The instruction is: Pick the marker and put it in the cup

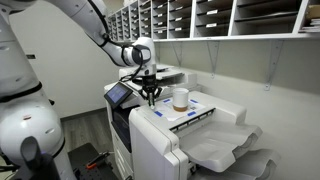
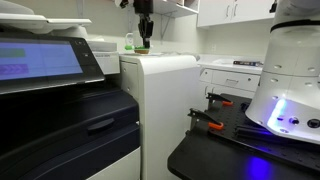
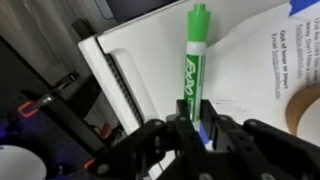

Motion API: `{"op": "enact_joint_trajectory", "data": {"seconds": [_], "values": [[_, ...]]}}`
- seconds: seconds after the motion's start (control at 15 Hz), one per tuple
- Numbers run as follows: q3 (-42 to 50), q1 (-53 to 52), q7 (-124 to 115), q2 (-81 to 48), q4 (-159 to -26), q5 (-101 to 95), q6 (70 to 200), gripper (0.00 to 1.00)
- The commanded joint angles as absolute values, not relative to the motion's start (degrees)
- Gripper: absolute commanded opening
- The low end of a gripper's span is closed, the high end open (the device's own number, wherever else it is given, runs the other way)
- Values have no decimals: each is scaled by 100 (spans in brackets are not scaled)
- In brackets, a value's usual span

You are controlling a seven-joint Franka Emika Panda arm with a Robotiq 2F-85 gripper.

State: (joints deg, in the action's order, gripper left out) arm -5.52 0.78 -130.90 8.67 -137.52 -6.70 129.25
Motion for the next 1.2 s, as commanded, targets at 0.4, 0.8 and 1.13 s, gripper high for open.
{"op": "enact_joint_trajectory", "data": {"seconds": [0.4,0.8,1.13], "values": [[-950,75,-12612,1215,-12896,-2830,10167,5],[-1157,-119,-12472,537,-11974,-4341,8738,5],[-1056,-418,-11878,-224,-11186,-5435,7882,5]]}}
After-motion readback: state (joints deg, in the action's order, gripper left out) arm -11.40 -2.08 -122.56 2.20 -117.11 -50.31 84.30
